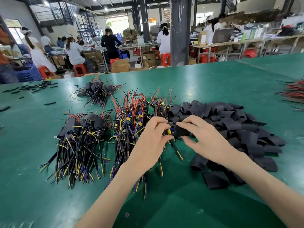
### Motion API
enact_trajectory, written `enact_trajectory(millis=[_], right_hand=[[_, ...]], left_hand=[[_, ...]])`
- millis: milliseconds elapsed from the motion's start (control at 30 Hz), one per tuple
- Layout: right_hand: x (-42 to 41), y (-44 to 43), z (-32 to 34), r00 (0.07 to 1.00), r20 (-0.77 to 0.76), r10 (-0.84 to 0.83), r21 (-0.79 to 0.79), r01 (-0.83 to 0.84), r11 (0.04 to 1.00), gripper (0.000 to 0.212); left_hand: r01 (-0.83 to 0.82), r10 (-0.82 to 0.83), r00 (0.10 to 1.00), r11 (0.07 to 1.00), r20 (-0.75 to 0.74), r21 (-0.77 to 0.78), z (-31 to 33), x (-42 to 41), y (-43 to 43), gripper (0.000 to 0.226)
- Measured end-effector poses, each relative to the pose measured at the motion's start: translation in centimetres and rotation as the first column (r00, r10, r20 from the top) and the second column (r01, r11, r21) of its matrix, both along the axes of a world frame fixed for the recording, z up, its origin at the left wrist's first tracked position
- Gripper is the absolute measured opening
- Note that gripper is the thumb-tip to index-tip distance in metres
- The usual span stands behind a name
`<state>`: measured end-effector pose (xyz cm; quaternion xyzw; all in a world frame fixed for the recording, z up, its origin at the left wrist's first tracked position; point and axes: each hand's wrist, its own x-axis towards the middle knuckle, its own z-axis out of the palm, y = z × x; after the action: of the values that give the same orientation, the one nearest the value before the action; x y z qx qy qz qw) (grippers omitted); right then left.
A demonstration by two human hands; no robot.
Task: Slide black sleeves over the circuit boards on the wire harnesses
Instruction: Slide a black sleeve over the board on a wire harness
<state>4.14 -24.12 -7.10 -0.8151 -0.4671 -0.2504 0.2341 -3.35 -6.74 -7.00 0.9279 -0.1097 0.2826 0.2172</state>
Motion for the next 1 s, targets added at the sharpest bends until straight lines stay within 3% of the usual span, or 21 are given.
enact_trajectory(millis=[300,467,833,1000], right_hand=[[0.2,-0.2,-0.1,0.985,-0.111,0.131,-0.006,-0.132,0.991,0.043],[0.3,-0.2,0.0,0.989,-0.083,0.126,-0.003,-0.127,0.992,0.042],[0.3,-0.1,-0.4,0.991,-0.052,0.125,-0.023,-0.127,0.992,0.049],[0.7,-0.3,-0.1,0.997,0.061,-0.038,0.041,0.035,0.999,0.066]], left_hand=[[0.055,-0.077,0.994,0.964,-0.072,-0.261,0.2,0.0,0.2,0.054],[0.133,-0.138,0.99,0.972,-0.008,-0.194,0.2,0.0,0.2,0.061],[0.084,-0.085,0.996,0.978,0.004,-0.191,0.1,-0.1,0.1,0.06],[-0.042,0.069,0.985,0.984,0.159,-0.172,2.1,-0.1,2.5,0.05]])
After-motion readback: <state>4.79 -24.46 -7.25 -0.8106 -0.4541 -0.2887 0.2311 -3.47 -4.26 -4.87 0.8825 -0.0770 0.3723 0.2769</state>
